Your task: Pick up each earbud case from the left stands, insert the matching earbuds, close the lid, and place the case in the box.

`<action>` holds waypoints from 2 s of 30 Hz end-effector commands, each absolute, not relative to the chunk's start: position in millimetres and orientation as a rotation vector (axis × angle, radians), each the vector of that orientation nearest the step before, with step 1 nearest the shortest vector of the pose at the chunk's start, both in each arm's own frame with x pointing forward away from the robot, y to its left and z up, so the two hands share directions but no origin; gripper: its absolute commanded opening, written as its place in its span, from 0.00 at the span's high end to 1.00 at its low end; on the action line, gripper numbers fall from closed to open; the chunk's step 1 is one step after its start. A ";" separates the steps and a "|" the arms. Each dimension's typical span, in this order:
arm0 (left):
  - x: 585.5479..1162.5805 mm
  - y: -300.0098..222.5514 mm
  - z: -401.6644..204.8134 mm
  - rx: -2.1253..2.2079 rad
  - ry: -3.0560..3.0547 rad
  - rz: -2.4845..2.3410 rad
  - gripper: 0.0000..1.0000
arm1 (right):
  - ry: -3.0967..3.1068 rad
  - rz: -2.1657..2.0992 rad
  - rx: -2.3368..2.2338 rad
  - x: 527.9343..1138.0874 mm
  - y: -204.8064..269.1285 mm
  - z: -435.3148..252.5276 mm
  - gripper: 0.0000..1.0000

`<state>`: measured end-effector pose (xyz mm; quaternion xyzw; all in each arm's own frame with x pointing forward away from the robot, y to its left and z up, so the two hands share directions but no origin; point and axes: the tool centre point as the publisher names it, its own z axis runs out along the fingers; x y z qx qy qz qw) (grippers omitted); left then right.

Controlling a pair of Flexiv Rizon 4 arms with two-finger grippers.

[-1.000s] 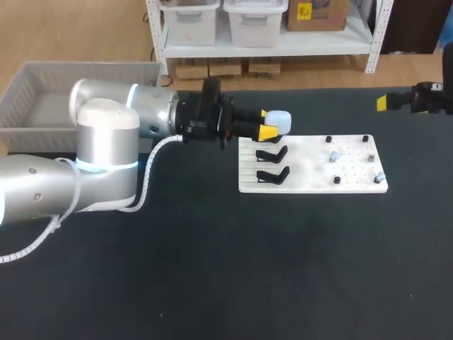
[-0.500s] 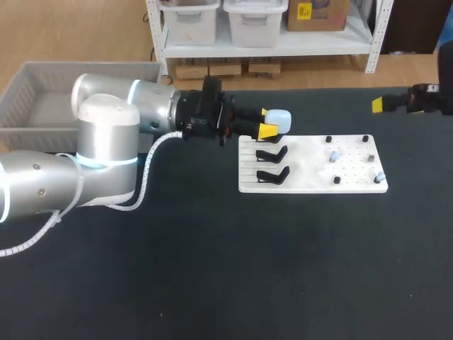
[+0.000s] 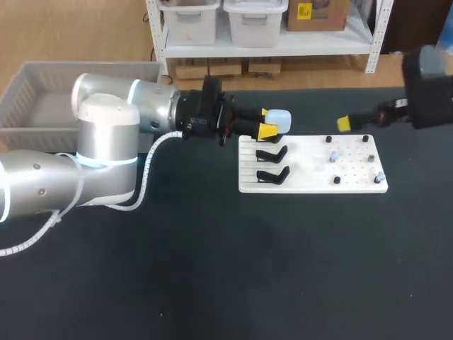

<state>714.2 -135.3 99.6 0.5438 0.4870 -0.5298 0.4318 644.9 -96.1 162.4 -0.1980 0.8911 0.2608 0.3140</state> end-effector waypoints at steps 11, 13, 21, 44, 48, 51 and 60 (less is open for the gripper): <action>715.1 -135.7 99.0 1.356 1.214 -1.322 1.00 | 2.413 0.707 -0.524 655.9 -34.2 142.1 0.00; 715.1 -135.7 99.0 1.356 1.214 -1.322 1.00 | 2.432 0.705 -0.522 658.8 -27.3 138.9 0.00; 715.1 -135.7 99.0 1.356 1.214 -1.322 1.00 | 2.480 0.650 -0.502 666.8 -12.3 126.3 0.00; 715.1 -135.7 99.0 1.356 1.214 -1.322 1.00 | 2.513 0.614 -0.455 690.3 -8.0 109.7 0.00; 715.1 -135.7 99.0 1.356 1.214 -1.322 1.00 | 2.518 0.618 -0.444 693.3 -7.0 106.0 0.00; 715.1 -135.7 99.0 1.356 1.214 -1.322 1.00 | 2.517 0.630 -0.425 695.3 -7.0 104.5 0.00; 715.1 -135.7 99.0 1.356 1.214 -1.322 1.00 | 2.522 0.639 -0.402 701.2 -9.6 102.8 0.00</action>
